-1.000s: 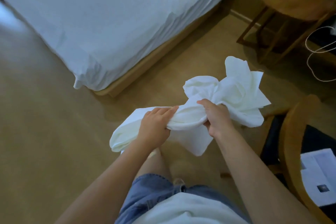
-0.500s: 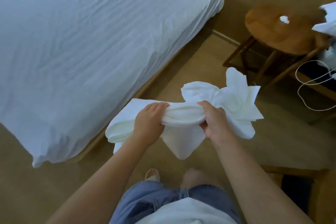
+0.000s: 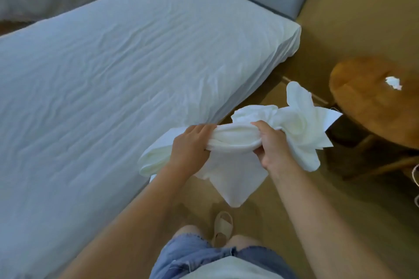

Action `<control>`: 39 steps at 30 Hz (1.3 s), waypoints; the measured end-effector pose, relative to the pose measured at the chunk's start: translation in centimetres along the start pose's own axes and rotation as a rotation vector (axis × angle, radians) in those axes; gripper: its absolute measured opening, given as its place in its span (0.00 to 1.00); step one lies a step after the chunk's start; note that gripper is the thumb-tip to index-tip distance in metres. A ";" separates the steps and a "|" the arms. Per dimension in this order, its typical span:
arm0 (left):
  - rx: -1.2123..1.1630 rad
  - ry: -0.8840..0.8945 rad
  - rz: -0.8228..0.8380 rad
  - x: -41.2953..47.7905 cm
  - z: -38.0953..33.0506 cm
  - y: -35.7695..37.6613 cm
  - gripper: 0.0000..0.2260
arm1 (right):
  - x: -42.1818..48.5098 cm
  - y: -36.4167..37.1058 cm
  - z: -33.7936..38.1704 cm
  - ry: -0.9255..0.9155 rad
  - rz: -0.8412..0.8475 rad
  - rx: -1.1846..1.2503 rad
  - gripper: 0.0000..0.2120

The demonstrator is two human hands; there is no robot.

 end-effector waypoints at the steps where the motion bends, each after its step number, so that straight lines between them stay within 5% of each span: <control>1: 0.010 -0.018 -0.027 2.4 0.1 0.0 0.23 | 1.6 1.6 1.8 -0.005 0.026 0.005 0.08; 8: 0.014 -0.074 -0.199 18.4 1.1 -0.2 0.21 | 12.1 13.1 11.9 -0.030 0.199 0.052 0.12; 12: -0.023 -0.077 -0.308 28.6 3.2 1.1 0.22 | 19.5 20.3 17.0 -0.037 0.243 0.074 0.03; 27: 0.079 -0.133 -0.245 67.7 12.7 7.3 0.22 | 45.2 46.5 33.7 0.064 0.344 0.075 0.04; 34: 0.255 -0.248 -0.388 86.3 16.0 6.9 0.18 | 55.2 61.4 44.1 0.061 0.612 0.104 0.08; 39: 0.351 -0.171 -0.550 96.6 14.4 5.5 0.16 | 61.7 69.2 52.0 0.037 0.775 0.088 0.07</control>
Point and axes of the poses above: each hand's wrist, its own x-axis towards the middle knuckle, its own y-axis out of the palm, z = x × y, the point moved 9 cm from there along x, towards the middle knuckle, and after that the axes turned 11 degrees about -z, right-handed, at the moved point
